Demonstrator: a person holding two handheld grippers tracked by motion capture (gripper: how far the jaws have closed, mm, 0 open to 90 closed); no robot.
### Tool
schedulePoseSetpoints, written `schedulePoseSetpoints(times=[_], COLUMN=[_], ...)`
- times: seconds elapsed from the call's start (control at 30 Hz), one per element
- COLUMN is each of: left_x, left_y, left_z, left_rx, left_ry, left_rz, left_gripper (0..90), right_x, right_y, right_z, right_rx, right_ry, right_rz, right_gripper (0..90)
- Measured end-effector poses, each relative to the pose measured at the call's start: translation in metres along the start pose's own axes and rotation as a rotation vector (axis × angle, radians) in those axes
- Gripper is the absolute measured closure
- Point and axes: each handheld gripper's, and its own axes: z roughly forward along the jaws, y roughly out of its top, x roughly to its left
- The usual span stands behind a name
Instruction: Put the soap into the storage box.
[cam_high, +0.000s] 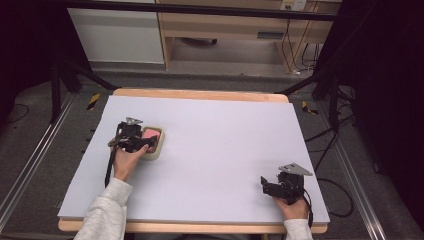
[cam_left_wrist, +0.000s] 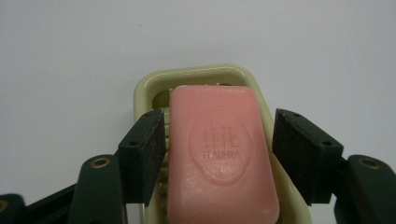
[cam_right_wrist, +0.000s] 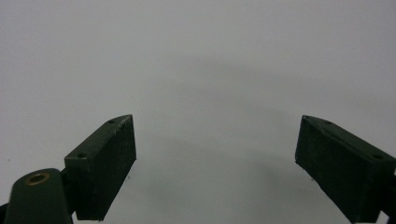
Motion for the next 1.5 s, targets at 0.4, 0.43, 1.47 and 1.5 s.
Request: schedulePoseSetpoints(times=[0.4,0.43,1.47,1.5], left_x=[-0.002,-0.002,0.005,0.005], left_y=[0.002,0.002,-0.075,-0.08], left_z=[-0.023,-0.023,-0.075,-0.075], left_rx=[-0.06,-0.06,-0.158,-0.153], left_ry=[-0.042,-0.042,-0.034,-0.03], left_rz=[0.003,0.003,0.013,0.022], left_gripper=[29.9,29.5,25.4,25.2], right_x=[0.0,0.0,-0.006,-0.008], right_y=[0.0,0.0,-0.002,-0.002], right_z=[-0.001,-0.001,-0.005,-0.007], right_rx=[-0.004,-0.004,-0.016,-0.02], right_ry=[-0.001,-0.001,-0.022,-0.023], right_rz=[0.009,0.009,0.035,0.039], right_gripper=[12.6,12.6,12.0,11.9])
